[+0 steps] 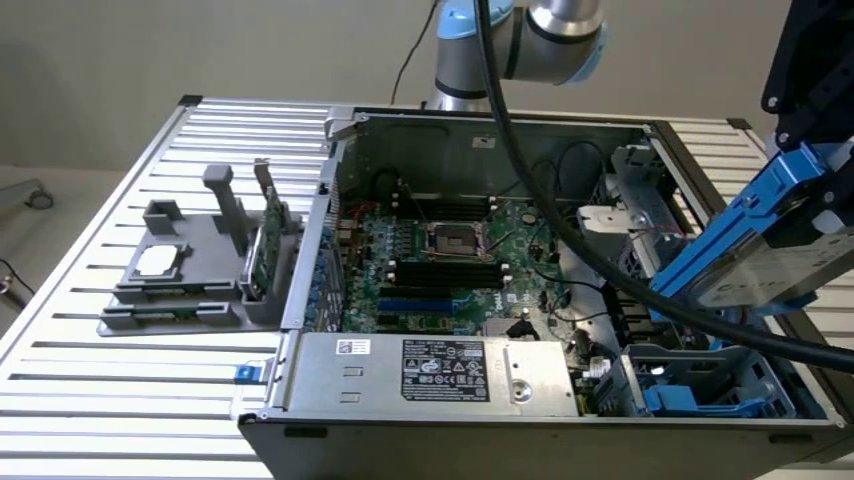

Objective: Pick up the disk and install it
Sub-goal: 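Pick up the disk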

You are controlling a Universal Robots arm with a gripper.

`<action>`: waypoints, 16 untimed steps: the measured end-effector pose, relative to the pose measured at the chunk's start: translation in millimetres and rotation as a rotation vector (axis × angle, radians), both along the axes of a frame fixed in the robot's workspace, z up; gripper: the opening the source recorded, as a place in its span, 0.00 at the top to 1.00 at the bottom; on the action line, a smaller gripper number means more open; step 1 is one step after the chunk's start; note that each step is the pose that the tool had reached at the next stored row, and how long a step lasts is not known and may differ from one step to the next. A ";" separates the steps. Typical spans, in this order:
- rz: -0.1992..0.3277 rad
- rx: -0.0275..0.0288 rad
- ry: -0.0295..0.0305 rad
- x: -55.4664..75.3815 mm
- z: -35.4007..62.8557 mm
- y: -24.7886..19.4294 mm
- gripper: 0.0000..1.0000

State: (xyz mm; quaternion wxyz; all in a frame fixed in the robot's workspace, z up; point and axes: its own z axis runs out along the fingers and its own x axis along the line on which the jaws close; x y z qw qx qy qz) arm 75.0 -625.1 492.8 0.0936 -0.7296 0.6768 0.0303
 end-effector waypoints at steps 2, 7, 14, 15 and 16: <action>-0.003 -0.0077 -0.0050 0.0 -1.4 -0.2 0.67; -0.013 -0.0510 -0.0133 0.0 -3.4 -0.2 0.67; -0.029 -0.0776 -0.0155 0.0 -12.1 -0.2 0.67; -0.031 -0.0790 -0.0154 0.0 -13.6 -0.2 0.67; -0.033 -0.0809 -0.0153 0.0 -15.1 -0.2 0.67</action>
